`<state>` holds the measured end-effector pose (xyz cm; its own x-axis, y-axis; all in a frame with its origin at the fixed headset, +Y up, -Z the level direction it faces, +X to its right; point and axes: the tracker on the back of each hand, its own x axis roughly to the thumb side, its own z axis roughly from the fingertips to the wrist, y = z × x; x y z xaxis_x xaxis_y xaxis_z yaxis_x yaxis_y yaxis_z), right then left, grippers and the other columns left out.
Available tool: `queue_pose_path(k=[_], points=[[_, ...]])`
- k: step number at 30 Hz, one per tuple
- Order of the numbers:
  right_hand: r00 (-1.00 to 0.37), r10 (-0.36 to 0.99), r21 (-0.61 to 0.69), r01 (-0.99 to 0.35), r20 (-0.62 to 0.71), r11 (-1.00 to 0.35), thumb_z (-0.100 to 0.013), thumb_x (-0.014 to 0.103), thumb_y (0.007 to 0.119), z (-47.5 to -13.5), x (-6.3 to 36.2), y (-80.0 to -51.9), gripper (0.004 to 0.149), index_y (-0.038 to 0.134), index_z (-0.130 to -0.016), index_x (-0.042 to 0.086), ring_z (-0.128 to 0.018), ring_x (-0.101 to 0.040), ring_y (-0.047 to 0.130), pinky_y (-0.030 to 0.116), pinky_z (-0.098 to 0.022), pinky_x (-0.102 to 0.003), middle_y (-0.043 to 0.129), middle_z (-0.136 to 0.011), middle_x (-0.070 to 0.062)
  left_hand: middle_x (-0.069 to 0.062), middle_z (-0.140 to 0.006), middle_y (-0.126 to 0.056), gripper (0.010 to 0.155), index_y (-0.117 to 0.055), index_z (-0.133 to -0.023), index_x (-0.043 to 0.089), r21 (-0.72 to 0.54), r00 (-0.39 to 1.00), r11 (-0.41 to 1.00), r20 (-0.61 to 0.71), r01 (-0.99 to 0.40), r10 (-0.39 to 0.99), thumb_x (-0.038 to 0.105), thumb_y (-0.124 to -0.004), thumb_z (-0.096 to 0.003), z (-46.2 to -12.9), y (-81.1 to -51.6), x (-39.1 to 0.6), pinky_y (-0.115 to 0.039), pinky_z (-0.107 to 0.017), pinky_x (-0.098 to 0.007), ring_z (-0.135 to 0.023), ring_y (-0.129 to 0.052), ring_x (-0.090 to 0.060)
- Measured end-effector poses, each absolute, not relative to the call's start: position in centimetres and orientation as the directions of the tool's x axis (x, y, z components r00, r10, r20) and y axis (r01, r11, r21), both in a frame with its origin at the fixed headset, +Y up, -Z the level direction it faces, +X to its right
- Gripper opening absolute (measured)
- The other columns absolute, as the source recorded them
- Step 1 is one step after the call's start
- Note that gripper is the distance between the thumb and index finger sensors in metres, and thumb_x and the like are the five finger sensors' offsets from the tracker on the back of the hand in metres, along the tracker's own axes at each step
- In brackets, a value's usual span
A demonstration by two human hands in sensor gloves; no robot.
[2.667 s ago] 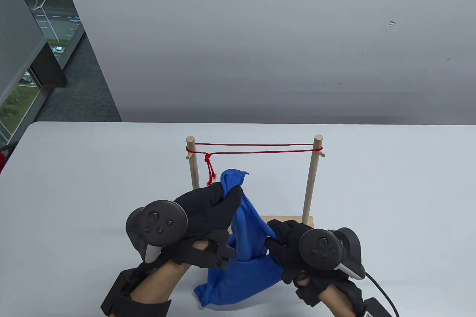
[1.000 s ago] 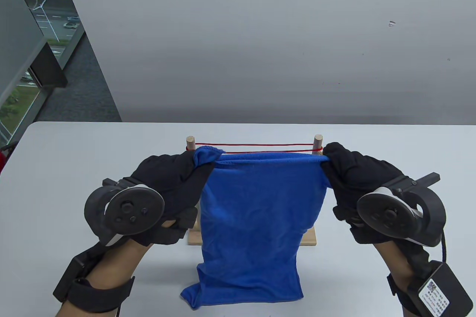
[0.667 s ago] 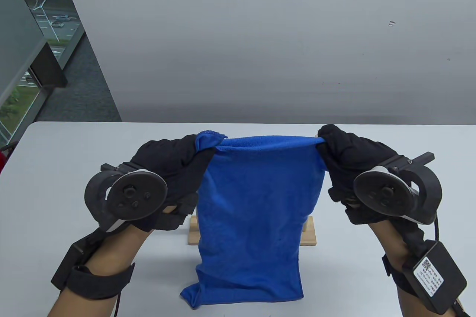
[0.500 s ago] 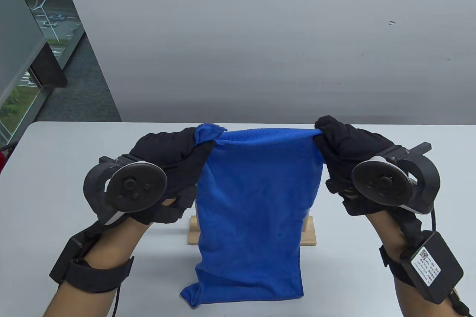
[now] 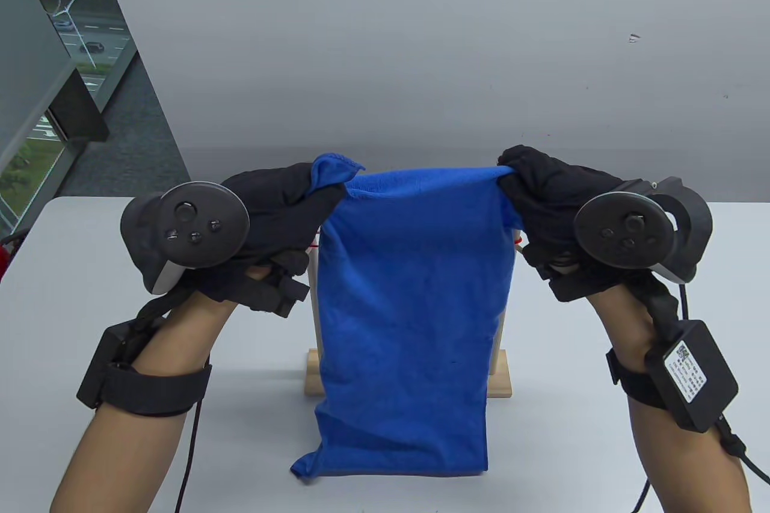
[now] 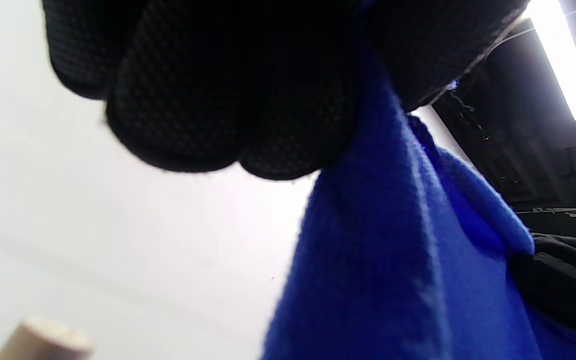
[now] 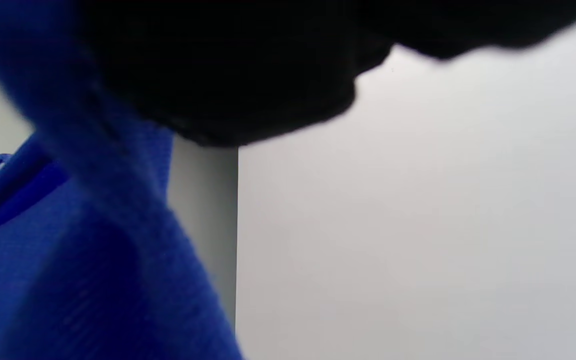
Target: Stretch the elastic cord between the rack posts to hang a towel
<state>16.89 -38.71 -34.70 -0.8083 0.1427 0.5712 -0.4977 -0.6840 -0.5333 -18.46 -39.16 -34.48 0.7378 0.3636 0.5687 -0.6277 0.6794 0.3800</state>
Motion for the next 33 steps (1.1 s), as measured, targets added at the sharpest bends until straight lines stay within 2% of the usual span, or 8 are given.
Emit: queue_pose_path(k=[13,26,33], points=[[-0.778,0.209,-0.414,-0.517,0.593,-0.749,-0.045,0.043,0.076,-39.2,16.9,-38.8,0.044,0.083,-0.076,0.013,-0.009,-0.004,0.097,0.084,-0.007,-0.026,0.098,-0.033,0.007,0.005,-0.046,-0.112,0.044,-0.099,-0.069,0.018,0.246,0.709,0.716,0.531,-0.653,0.464,0.052,-0.090,-0.0421,-39.7,-40.3,-19.7,-0.086,-0.048,-0.049,-0.036,-0.110,-0.024],[-0.762,0.290,-0.256,-0.508,0.579,-0.822,-0.044,0.043,0.079,-43.0,18.6,-41.5,0.044,0.084,-0.077,0.013,-0.013,-0.007,0.099,0.086,-0.011,-0.029,0.099,-0.036,0.005,0.001,-0.059,-0.110,0.044,-0.101,-0.070,0.024,0.083,0.707,0.771,0.471,-0.632,0.528,0.055,-0.092,-0.0398,-44.0,-42.8,-20.5,-0.079,-0.056,-0.054,-0.051,-0.107,-0.030],[-0.746,0.357,-0.165,-0.524,0.562,-0.835,-0.044,0.043,0.079,-44.5,19.6,-43.8,0.044,0.084,-0.077,0.013,-0.014,-0.008,0.100,0.086,-0.012,-0.030,0.099,-0.037,0.005,0.000,-0.061,-0.110,0.042,-0.102,-0.069,0.024,-0.009,0.690,0.765,0.426,-0.644,0.585,0.053,-0.094,-0.0395,-45.6,-45.2,-20.9,-0.078,-0.057,-0.055,-0.053,-0.106,-0.030]])
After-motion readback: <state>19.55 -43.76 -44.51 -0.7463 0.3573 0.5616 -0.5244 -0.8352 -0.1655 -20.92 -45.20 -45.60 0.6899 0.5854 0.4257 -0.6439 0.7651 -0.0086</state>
